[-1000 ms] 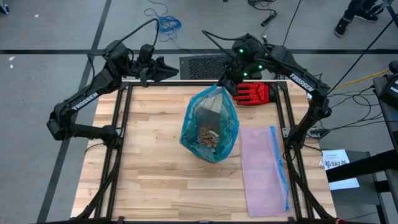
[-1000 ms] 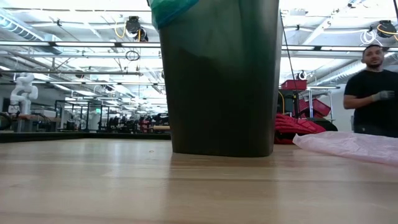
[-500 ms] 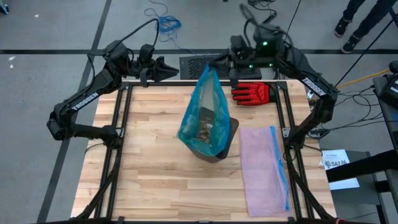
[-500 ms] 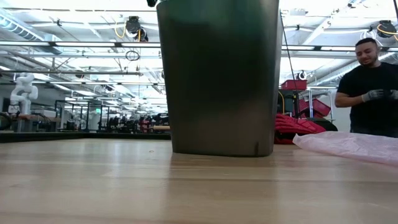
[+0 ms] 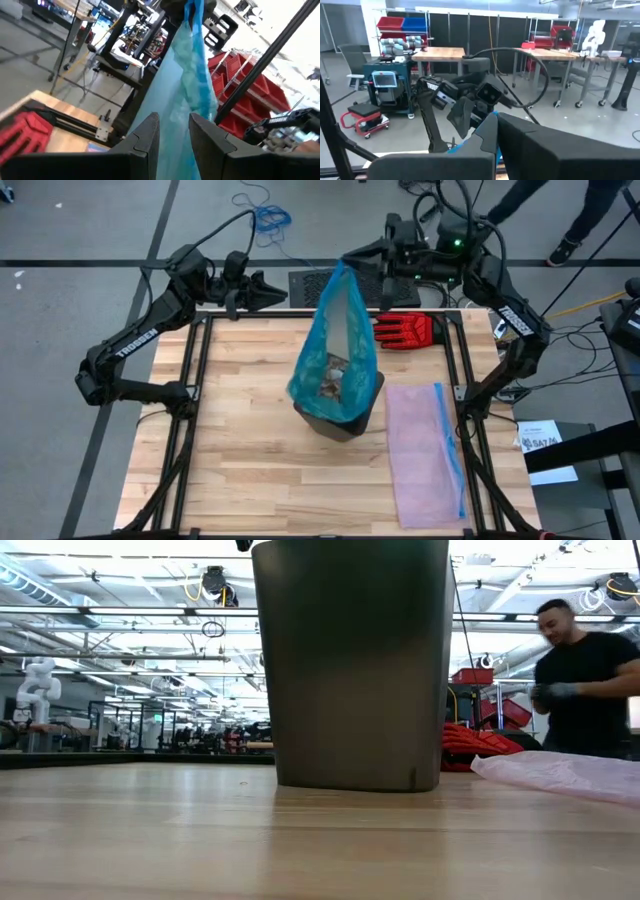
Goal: Place trash/remove bag and relplace
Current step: Remove the blue trash bag from the trash bin
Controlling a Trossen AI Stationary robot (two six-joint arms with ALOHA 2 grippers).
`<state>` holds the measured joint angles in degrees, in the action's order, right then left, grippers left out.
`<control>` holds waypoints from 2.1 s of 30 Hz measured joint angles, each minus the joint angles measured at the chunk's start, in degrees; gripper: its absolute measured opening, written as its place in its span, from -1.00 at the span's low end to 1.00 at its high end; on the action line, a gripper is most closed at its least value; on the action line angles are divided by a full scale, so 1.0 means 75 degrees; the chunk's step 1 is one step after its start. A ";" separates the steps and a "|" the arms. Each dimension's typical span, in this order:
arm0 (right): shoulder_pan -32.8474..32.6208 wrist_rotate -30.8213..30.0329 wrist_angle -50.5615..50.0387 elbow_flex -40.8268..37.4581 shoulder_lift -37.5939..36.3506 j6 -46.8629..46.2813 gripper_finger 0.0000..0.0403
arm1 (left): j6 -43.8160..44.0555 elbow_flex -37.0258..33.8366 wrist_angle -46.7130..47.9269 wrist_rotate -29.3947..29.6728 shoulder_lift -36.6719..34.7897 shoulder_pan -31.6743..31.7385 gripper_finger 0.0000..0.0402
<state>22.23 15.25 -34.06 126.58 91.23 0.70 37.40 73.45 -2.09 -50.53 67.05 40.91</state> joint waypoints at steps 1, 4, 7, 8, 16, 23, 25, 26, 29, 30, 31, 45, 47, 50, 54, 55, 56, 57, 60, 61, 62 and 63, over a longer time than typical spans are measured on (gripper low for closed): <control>-0.0002 0.0024 -0.0022 0.0000 0.0033 -0.0035 -1.00 | -0.0198 0.0000 0.0003 0.0002 0.0000 0.0003 -0.49; -0.0107 0.0089 -0.0083 -0.0012 0.0087 -0.0171 -1.00 | -0.0687 0.0000 0.0031 0.0164 0.0066 0.0000 -0.50; -0.0258 0.0192 -0.0041 -0.0009 0.0090 -0.0202 -1.00 | -0.1106 -0.0001 0.0003 0.0333 0.0195 0.0003 -0.59; -0.0301 0.0225 -0.0022 -0.0006 0.0090 -0.0233 -1.00 | -0.1286 -0.0003 -0.0030 0.0357 0.0254 0.0003 -0.65; -0.0384 0.0464 0.0255 -0.0006 0.0093 -0.0570 -1.00 | -0.1409 -0.0009 -0.1669 -0.1335 0.1286 -0.0002 -0.99; -0.0381 0.0819 0.0327 -0.0006 0.0098 -0.0999 -1.00 | 0.1771 0.0115 -0.5859 -0.2255 0.2607 0.0092 -0.98; -0.0381 0.0833 0.0314 -0.0006 0.0098 -0.1066 -1.00 | 0.2118 0.0397 -0.6109 -0.2273 0.2846 0.0037 -0.98; -0.0381 0.0863 0.0310 -0.0006 0.0098 -0.1123 -1.00 | 0.2118 0.0547 -0.6087 -0.2280 0.2930 0.0021 -0.98; -0.0381 0.1020 0.0332 -0.0006 0.0110 -0.1279 -1.00 | 0.2033 0.1049 -0.6062 -0.2307 0.3180 -0.0073 -0.91; -0.0381 0.1052 0.0335 -0.0006 0.0116 -0.1338 -1.00 | 0.2030 0.1225 -0.6065 -0.2318 0.3256 -0.0130 -0.87; -0.0379 0.1126 0.0335 -0.0006 0.0121 -0.1411 -1.00 | 0.2028 0.1389 -0.6067 -0.2320 0.3315 -0.0176 -0.81; -0.0381 0.1221 0.0532 -0.0006 0.0128 -0.1841 -1.00 | -0.0147 0.1853 -0.4997 -0.2179 0.3433 -0.1064 -0.15; -0.0378 0.1225 0.0591 -0.0006 0.0128 -0.1925 -1.00 | -0.0702 0.1851 -0.4438 -0.2005 0.3439 -0.1093 -0.15; -0.0378 0.1374 0.0760 -0.0006 0.0128 -0.2183 -1.00 | -0.1302 0.1851 -0.3976 -0.1674 0.3442 -0.1087 -0.15; -0.0436 0.1403 0.0869 -0.0006 0.0181 -0.2234 -1.00 | -0.1510 0.1851 -0.4032 -0.1345 0.3439 -0.1108 -0.14; -0.0436 0.1416 0.0850 -0.0006 0.0201 -0.2281 -1.00 | -0.1511 0.1851 -0.4054 -0.1317 0.3441 -0.1128 -0.14; -0.0436 0.1463 0.0863 -0.0006 0.0253 -0.2304 -1.00 | -0.1511 0.1851 -0.4054 -0.1313 0.3439 -0.1159 -0.14; -0.0436 0.1571 0.0917 -0.0006 0.0300 -0.2366 -1.00 | -0.1508 0.1851 -0.4054 -0.1313 0.3439 -0.1181 -0.14; -0.0440 0.1825 0.1112 -0.0006 0.0451 -0.2470 -1.00 | -0.1581 0.1851 -0.4047 -0.1300 0.3439 -0.1313 -0.14; -0.0451 0.1830 0.1184 -0.0006 0.0494 -0.2491 -1.00 | -0.1677 0.1851 -0.4042 -0.1289 0.3439 -0.1358 -0.15; -0.0451 0.1847 0.1241 -0.0006 0.0538 -0.2496 -1.00 | -0.1735 0.1851 -0.4037 -0.1253 0.3439 -0.1405 -0.15; -0.0451 0.1881 0.1313 -0.0006 0.0564 -0.2496 -1.00 | -0.1795 0.1851 -0.4020 -0.1196 0.3439 -0.1445 -0.17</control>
<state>18.85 29.35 -24.22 126.54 95.45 -18.02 23.93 87.33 -32.24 -59.51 92.84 30.07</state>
